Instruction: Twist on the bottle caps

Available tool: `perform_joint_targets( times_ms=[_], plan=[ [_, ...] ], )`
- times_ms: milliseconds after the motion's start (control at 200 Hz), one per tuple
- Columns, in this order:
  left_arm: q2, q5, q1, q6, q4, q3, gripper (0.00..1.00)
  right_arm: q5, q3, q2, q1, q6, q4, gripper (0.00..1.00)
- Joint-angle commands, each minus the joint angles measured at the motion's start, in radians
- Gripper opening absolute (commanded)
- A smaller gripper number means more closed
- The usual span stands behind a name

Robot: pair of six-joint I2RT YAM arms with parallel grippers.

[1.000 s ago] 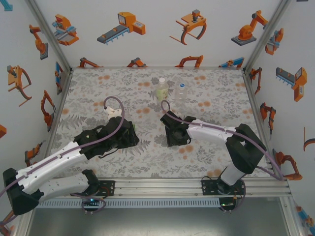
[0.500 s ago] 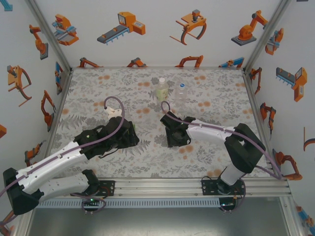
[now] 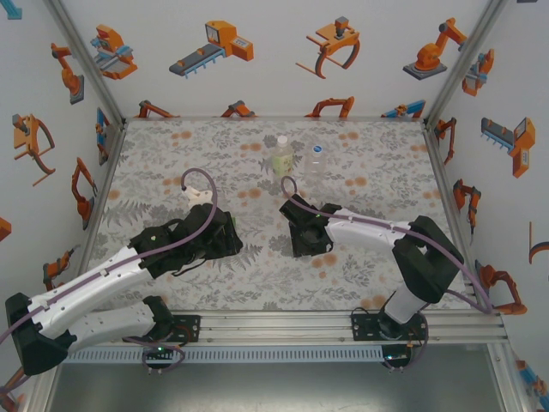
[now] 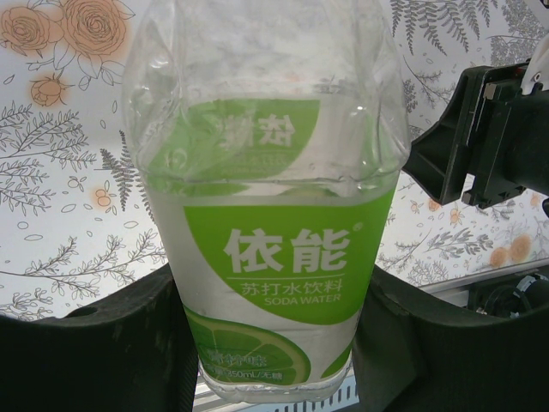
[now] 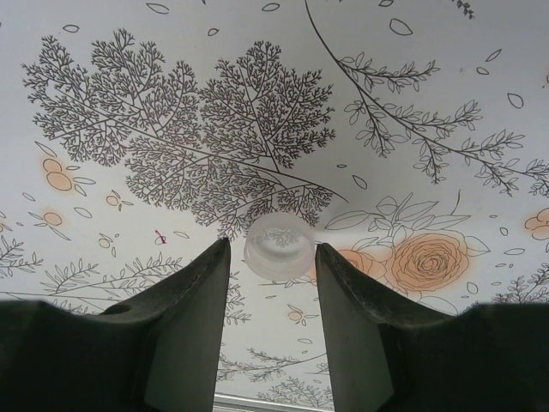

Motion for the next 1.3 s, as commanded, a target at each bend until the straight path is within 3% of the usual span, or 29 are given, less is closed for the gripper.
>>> perform_joint_targets(
  times_ms=[0, 1297],
  plan=[
    [0.002, 0.006, 0.007, -0.011, 0.006, -0.004, 0.14, 0.025, 0.022, -0.023, 0.003, 0.011, -0.04, 0.44],
    [0.035, 0.021, 0.007, -0.006, 0.013, 0.008, 0.14, -0.009, -0.012, 0.024, 0.004, 0.034, -0.004, 0.43]
  ],
)
